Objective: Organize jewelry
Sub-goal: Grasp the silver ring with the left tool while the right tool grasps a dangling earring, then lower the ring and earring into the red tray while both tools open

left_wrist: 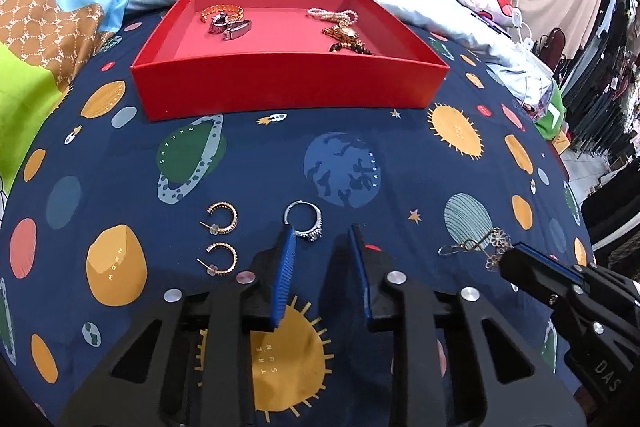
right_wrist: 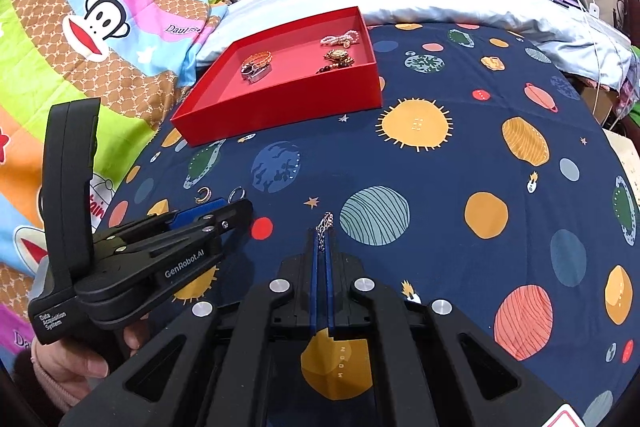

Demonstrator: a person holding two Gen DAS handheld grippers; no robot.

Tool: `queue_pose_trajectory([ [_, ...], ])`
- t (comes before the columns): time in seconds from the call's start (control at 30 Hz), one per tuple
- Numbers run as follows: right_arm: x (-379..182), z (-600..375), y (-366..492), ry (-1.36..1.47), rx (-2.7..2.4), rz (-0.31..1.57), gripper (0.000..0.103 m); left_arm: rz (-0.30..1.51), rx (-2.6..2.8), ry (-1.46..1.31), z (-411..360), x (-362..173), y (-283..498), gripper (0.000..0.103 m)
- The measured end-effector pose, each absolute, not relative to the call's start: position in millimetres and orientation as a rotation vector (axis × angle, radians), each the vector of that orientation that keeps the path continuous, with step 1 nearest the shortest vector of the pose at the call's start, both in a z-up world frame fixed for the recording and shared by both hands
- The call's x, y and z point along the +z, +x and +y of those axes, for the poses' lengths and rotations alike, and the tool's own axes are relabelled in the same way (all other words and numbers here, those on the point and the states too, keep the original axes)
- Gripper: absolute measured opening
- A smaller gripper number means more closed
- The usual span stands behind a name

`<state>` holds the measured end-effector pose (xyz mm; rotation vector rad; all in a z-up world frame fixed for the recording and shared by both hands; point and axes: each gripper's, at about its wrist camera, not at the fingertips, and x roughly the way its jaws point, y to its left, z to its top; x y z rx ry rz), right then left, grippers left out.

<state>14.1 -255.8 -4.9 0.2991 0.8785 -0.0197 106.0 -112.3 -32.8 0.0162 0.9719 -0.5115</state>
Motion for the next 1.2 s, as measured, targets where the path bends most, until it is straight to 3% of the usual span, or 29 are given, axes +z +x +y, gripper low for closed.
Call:
queue_pose_trajectory([
  [0.17,-5.3,-256.1,15.4,0.304,-0.012,0.879,0.003,0.974,-0.505,0.013,-109.2,-34.1,110.4,0.007],
  [0.63,2.0,-256.2,17.3,0.309,-0.001,0.864,0.003,0.958,-0.533,0.012,-107.7,-24.5,108.7,0.006],
  [1.2,67.2,-258.2,48.5,0.235,0.047,0.72,0.003,0.805,-0.558,-0.031,-84.9,54.1,126.7,0.006],
])
